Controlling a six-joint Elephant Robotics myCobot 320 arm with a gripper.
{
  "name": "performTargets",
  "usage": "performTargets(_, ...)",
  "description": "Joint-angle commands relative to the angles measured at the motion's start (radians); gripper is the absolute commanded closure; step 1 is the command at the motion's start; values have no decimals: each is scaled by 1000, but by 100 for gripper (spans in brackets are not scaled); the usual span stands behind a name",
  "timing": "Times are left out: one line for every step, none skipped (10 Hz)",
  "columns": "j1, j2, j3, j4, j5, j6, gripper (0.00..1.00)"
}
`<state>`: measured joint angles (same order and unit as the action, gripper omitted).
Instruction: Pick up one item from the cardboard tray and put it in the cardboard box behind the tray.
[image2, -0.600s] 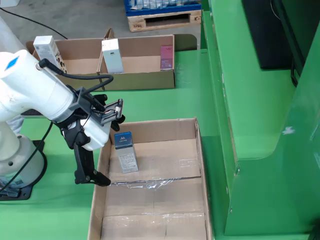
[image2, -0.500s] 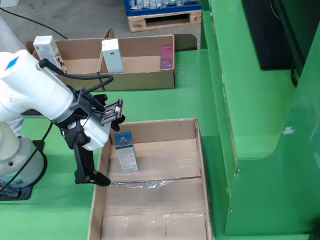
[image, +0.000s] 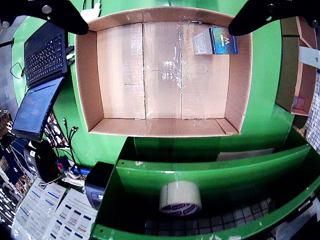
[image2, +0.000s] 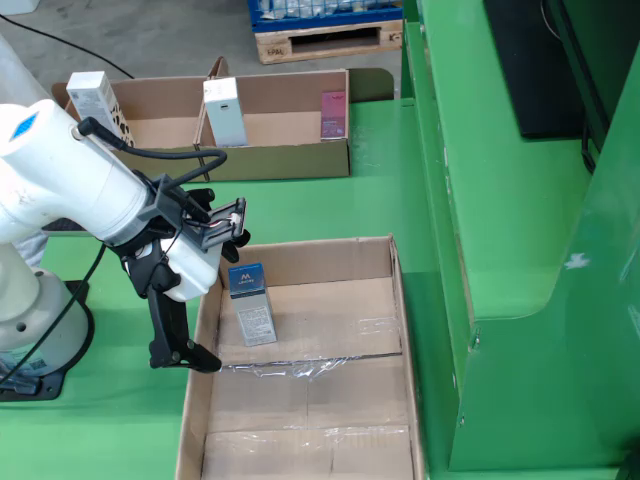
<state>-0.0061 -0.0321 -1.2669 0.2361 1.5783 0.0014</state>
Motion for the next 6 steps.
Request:
performTargets(12, 7, 35, -14, 7, -9, 0)
performTargets(19, 15, 32, -18, 3, -8, 0)
performTargets(19, 15, 32, -18, 3, -8, 0)
performTargets(19, 15, 32, -18, 3, -8, 0)
performTargets(19, 15, 32, -18, 3, -8, 0)
performTargets(19, 15, 32, -18, 3, -8, 0)
